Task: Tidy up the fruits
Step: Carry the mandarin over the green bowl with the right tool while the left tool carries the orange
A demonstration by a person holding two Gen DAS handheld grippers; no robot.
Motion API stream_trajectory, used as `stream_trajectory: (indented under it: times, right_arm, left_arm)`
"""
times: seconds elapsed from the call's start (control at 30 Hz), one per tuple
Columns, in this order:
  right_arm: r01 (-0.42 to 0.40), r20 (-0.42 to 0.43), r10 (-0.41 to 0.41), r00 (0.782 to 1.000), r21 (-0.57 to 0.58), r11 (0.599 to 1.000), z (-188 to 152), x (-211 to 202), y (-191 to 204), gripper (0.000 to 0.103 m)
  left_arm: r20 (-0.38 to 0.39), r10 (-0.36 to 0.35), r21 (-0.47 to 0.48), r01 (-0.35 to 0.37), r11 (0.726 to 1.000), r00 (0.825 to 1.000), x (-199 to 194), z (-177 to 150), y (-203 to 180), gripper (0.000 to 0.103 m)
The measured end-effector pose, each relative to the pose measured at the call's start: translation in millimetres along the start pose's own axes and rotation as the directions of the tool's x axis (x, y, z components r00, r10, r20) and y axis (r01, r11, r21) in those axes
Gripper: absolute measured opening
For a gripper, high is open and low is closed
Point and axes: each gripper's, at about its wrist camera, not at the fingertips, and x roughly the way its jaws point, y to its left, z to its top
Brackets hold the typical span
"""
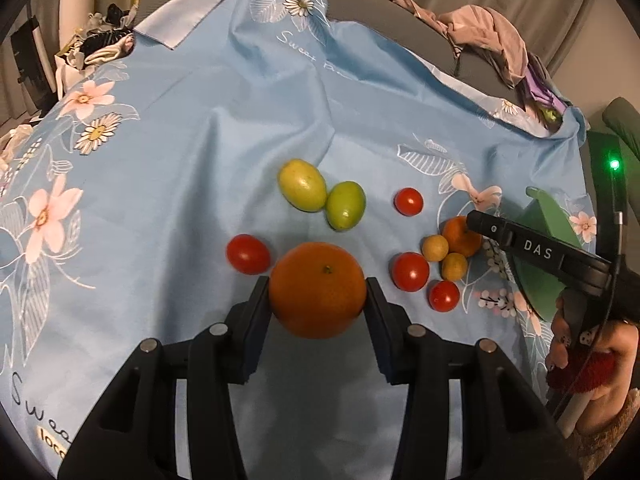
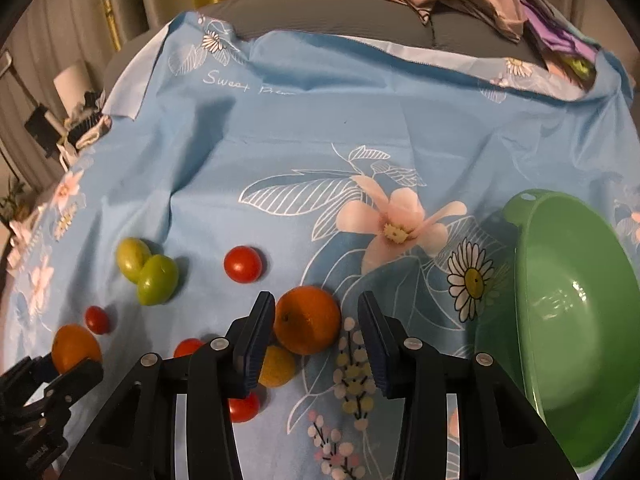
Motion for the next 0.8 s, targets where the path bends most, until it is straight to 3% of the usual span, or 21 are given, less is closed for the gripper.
stream_trajectory:
  times: [0.1,0.47,0.57,0.8]
  right_arm:
    - [0.013,-0.023,-0.013,1.0,-0.007,1.0,-1.7,7.9,3.2,0.043]
    - [0.081,0.034,-0.076,0.997,-0.178,0.981,-8.0,7.9,35.2,0.043]
    - [0.136,0.042,-0.13,0.991,-0.19,0.972,-8.9,13.9,37.0,0.043]
    - [0.138,0.041,-0.133,0.99,-0.165,0.977,-9.3,23.3,31.7,0.042]
  left_arm:
    - [-0.001,-0.002,-0.019,0.002,1.0,1.0,-0.2,1.6,3.0,0.045]
    - [0.005,-0.007,-0.034,0.007,0.999,1.0,-4.5,1.1,4.2,0.045]
    - [0.005,-0.008,-0.034,0.008,0.999,1.0,-5.3,1.3,4.4,0.045]
    - [-0.002,-0.004,-0.033,0.004,0.999,1.0,-3.4,1.2,4.7,0.046]
